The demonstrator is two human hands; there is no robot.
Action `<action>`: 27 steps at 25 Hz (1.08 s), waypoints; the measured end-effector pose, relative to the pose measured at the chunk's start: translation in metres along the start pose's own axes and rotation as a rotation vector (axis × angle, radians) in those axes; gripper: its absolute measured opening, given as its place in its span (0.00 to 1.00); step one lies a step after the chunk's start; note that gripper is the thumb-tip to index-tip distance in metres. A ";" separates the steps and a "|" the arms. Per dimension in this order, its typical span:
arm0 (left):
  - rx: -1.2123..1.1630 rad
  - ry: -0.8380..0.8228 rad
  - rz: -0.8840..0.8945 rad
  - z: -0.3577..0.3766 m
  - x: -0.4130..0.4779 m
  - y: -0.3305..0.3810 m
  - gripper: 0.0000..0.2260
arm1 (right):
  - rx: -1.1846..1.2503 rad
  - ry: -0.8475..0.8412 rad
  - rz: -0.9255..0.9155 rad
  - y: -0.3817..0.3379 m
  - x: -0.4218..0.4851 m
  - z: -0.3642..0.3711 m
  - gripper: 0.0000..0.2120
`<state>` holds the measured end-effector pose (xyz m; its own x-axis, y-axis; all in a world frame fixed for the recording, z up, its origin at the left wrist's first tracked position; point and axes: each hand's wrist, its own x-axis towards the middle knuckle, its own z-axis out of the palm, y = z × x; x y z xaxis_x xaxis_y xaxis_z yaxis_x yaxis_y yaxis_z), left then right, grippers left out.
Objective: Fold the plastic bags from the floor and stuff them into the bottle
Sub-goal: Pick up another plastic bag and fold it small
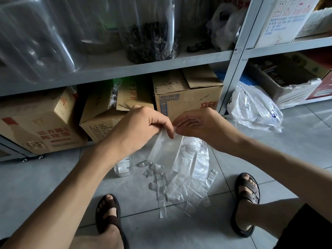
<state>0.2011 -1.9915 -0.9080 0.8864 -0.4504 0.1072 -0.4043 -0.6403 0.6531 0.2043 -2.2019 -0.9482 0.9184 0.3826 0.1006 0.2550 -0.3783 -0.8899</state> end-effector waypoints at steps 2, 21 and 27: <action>-0.007 0.004 -0.002 -0.001 0.000 -0.001 0.23 | 0.018 0.021 0.009 0.000 -0.001 0.001 0.06; -0.144 0.173 -0.054 0.003 0.001 0.000 0.02 | -0.008 0.121 0.026 -0.006 -0.004 0.007 0.03; -0.120 0.304 -0.031 -0.007 -0.002 -0.006 0.04 | 0.370 0.271 0.604 0.009 -0.002 -0.007 0.09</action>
<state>0.2035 -1.9826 -0.9066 0.9319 -0.2138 0.2929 -0.3626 -0.5651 0.7410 0.2069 -2.2120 -0.9533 0.9207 -0.0396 -0.3882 -0.3899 -0.1307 -0.9115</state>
